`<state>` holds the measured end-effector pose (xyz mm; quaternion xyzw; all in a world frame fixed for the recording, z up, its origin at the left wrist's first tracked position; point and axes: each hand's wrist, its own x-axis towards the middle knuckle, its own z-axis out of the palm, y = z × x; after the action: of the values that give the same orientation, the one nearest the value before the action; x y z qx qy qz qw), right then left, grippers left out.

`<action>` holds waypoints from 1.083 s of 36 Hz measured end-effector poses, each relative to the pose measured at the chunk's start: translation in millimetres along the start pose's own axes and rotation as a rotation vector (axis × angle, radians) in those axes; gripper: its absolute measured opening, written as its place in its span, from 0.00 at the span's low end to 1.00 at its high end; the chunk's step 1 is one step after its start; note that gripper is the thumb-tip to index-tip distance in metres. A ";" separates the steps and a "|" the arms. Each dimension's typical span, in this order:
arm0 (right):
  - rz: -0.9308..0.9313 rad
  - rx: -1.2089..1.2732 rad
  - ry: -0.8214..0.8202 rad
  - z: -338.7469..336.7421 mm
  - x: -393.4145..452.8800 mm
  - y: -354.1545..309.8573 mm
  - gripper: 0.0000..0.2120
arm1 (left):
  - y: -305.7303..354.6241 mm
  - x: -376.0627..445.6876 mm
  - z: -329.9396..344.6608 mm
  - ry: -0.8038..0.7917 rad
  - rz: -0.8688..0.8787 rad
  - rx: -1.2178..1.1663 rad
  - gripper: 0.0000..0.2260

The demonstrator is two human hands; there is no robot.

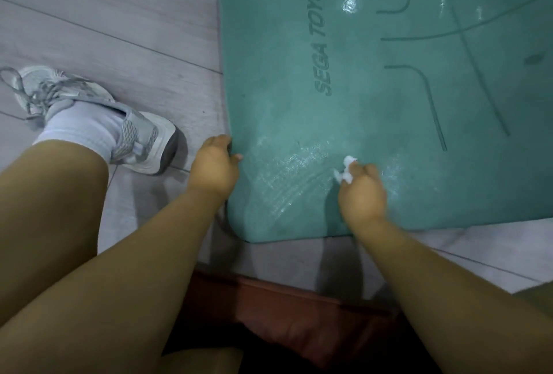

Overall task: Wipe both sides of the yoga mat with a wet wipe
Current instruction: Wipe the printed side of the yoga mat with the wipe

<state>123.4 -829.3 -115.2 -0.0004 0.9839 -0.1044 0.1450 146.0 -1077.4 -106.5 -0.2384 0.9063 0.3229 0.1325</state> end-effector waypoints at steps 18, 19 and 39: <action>0.053 -0.003 0.038 -14.8 33.1 39.2 0.17 | 1.8 8.5 -3.8 -0.066 -0.113 0.008 0.23; 0.126 0.016 0.077 -13.8 29.2 39.2 0.18 | 2.3 5.1 -1.3 -0.077 -0.120 0.009 0.26; 0.135 0.088 -0.009 -23.8 2.9 77.0 0.14 | 21.8 -10.4 -54.2 -0.080 0.051 0.165 0.44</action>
<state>116.1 -749.3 -109.6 0.0719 0.9755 -0.1374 0.1559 138.8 -1094.2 -50.0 -0.1904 0.9295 0.2599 0.1795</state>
